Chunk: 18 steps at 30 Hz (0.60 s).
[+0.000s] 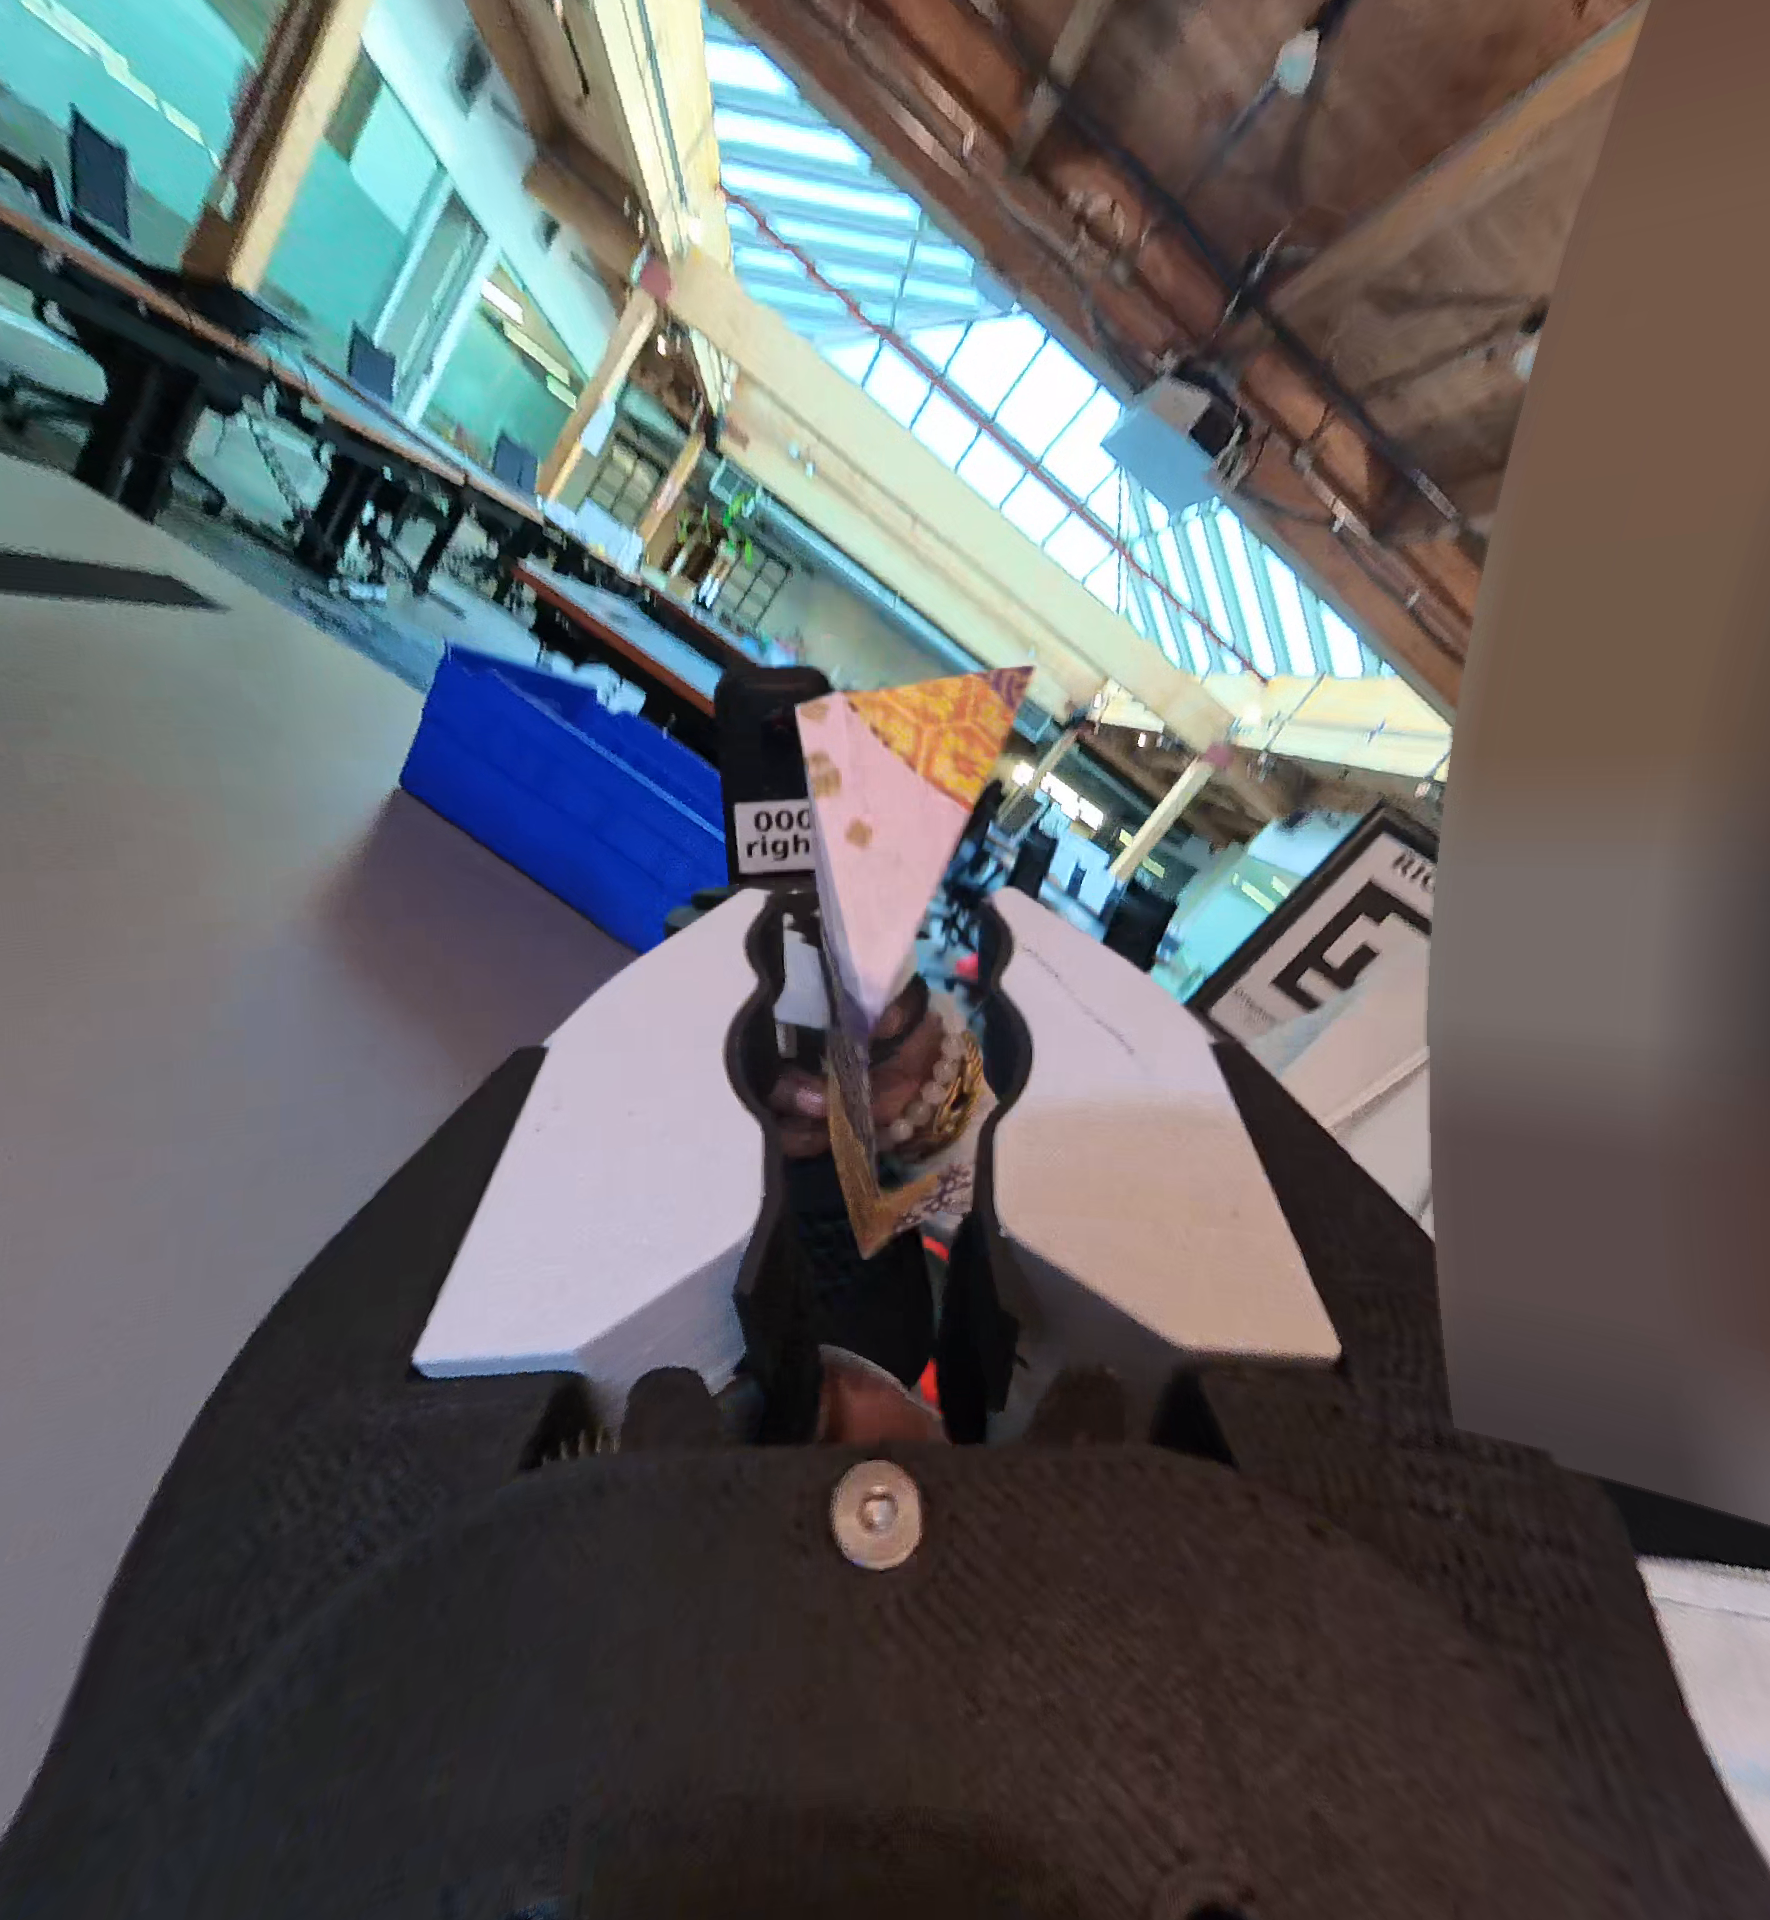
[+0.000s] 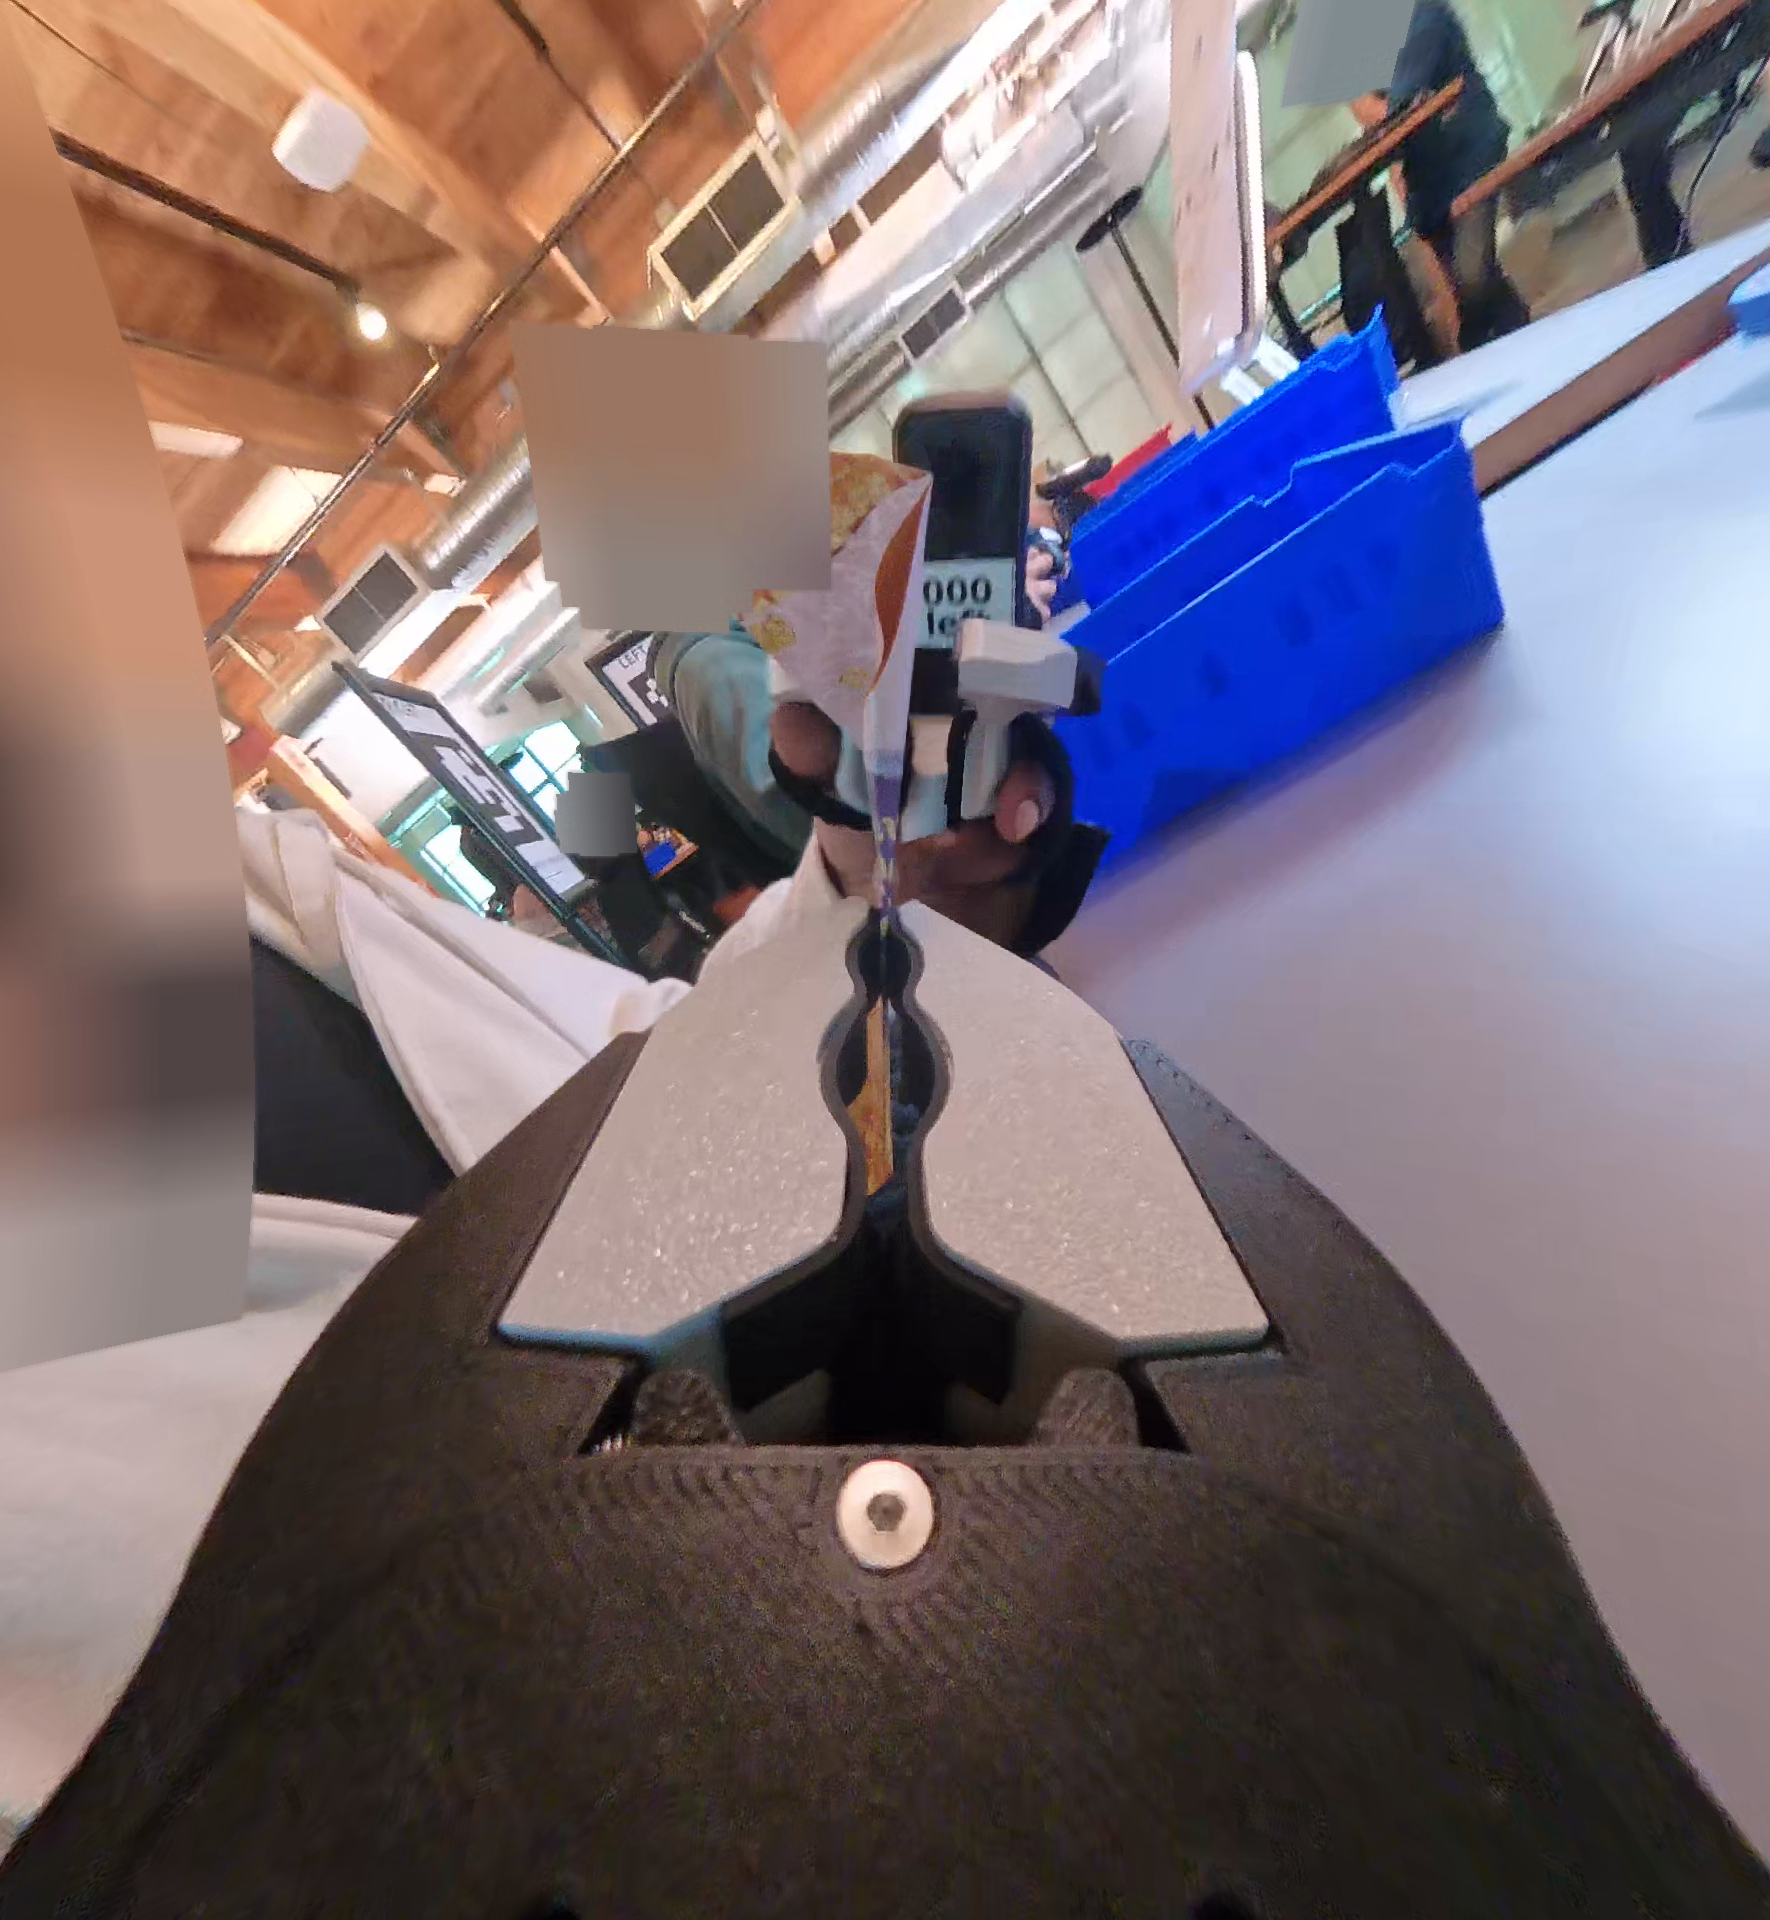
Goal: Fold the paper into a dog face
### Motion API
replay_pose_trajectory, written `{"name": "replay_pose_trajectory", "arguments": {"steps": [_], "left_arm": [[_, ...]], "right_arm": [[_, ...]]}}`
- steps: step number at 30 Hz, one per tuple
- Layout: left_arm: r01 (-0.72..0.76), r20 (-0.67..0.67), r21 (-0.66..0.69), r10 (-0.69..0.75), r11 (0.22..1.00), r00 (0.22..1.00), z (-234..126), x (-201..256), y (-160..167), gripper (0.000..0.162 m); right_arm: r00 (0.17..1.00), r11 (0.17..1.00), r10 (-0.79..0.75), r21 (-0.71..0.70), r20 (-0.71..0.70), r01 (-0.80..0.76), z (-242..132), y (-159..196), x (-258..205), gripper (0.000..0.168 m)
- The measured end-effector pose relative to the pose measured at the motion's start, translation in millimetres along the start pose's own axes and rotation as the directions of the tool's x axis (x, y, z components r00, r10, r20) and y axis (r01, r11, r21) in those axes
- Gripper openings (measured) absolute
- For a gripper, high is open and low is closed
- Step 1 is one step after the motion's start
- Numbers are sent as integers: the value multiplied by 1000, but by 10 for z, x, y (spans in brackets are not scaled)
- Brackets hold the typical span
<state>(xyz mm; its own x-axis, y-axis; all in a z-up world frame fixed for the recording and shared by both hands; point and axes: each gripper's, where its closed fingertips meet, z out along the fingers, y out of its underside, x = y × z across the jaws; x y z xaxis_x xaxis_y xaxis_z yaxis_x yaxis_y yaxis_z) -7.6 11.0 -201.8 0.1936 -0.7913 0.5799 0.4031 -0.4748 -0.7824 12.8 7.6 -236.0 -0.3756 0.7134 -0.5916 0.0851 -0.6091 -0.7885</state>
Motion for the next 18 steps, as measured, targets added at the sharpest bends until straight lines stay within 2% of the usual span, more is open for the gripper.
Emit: {"name": "replay_pose_trajectory", "arguments": {"steps": [2, 3, 4, 7, 13, 14, 16, 18], "left_arm": [[0, 41, -87, 4, 996, 999, 68, -86, 102, 16], [-3, 53, -115, 9, 993, 999, 89, -111, 141, 6], [-7, 71, -124, 16, 992, 997, 93, -142, 155, 4], [-35, 162, -153, 60, 988, 985, 63, -285, 193, 3], [24, 174, -111, -4, 994, 985, 28, -338, 161, 4], [14, 164, -90, 1, 996, 986, 27, -320, 122, 9], [-16, 136, -22, 18, 1000, 991, 6, -251, -1, 33], [-69, 115, 56, 63, 996, 991, -59, -159, -119, 44]], "right_arm": [[1000, 1000, 29, -3, -3, -29, 18, 31, 25, 0], [999, 999, 46, -5, -8, -46, 15, 42, 49, 0], [998, 998, 62, 3, -16, -62, 7, 44, 78, 0], [993, 993, 114, 9, -30, -114, 9, 77, 149, 0], [986, 986, 164, 38, -20, -163, 38, 67, 208, 0], [986, 985, 166, 44, -19, -165, 30, 56, 203, 0], [987, 986, 159, 62, -27, -157, -19, 7, 169, 0], [990, 991, 119, 66, -70, -115, -118, -58, 114, 0]]}}
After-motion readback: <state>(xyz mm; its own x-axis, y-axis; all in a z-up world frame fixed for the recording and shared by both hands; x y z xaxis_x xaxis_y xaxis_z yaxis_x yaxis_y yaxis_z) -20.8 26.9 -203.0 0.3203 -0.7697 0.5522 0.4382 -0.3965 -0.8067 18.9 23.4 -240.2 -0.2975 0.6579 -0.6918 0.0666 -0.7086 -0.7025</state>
